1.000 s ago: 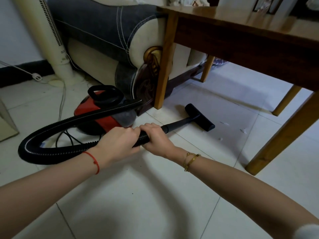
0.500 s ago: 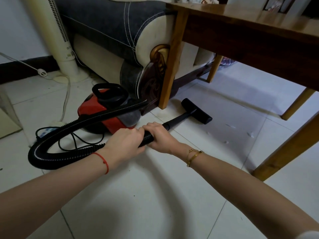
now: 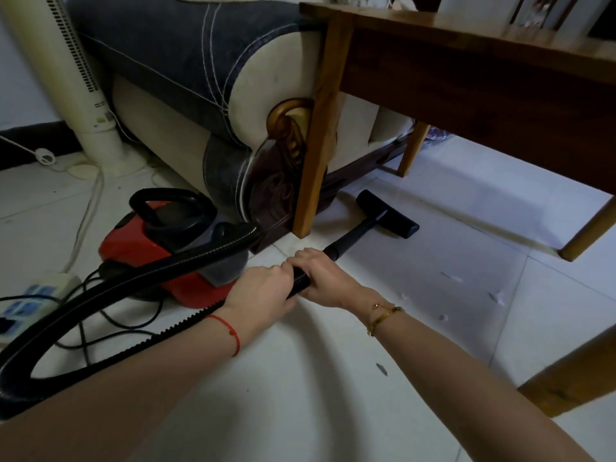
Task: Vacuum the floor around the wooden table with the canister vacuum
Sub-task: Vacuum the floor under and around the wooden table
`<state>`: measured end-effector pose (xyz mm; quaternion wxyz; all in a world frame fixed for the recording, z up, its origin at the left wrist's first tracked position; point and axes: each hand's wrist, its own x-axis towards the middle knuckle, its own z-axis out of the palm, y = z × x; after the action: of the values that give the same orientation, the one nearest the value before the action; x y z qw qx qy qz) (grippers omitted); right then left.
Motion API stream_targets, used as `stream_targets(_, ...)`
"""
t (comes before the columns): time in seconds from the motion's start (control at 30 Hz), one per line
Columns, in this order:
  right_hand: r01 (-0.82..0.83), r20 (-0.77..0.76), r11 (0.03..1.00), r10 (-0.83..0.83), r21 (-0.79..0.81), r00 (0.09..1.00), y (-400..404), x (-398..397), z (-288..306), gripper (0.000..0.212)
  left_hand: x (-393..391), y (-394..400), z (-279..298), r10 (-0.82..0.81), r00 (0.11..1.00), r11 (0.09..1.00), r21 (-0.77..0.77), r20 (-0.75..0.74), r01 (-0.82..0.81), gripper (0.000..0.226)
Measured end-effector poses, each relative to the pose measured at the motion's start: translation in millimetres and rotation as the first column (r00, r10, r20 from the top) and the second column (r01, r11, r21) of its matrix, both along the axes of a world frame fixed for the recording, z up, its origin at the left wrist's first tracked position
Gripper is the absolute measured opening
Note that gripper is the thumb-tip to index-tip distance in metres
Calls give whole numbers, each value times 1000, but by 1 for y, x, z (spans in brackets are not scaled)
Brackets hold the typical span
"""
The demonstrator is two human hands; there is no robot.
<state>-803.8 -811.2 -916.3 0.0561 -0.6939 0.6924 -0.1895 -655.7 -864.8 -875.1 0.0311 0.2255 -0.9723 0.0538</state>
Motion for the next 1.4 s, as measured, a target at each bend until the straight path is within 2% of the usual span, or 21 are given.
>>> stream_targets(0.2,104,-168,995,-105,-13,980,-16,-65,-18,17,-70,-11,-16,26,1000,998,-53,-18,-27,29)
stream_targets(0.37,224,-126,975,-222,6,967,-18,-106,-35,27,-118,-16,-29,39,999,997,-70,-7,-40,26)
stream_targets(0.57,234,-84,972,-232,17,969,-15,-123,-43,23,-135,-12,-38,47,999,998,-51,3,-47,24)
stream_targets(0.73,179,-100,984,-178,-1,979,-9,-103,-41,24,-113,-7,-35,45,999,998,-43,-3,-45,26)
stream_targets(0.83,137,-112,990,-140,-34,984,-7,-78,-29,18,-88,-4,-27,60,998,997,-41,3,-60,25)
stream_targets(0.97,70,-52,994,-74,-80,996,-6,-36,-9,15,-48,0,-11,88,996,996,-35,3,-88,25)
stream_targets(1.07,49,20,997,-48,-62,999,-3,-5,3,15,-14,4,3,88,996,995,-42,0,-88,28)
stream_targets(1.4,-39,32,999,39,-17,999,12,76,26,17,80,25,26,156,987,986,61,-23,-155,33)
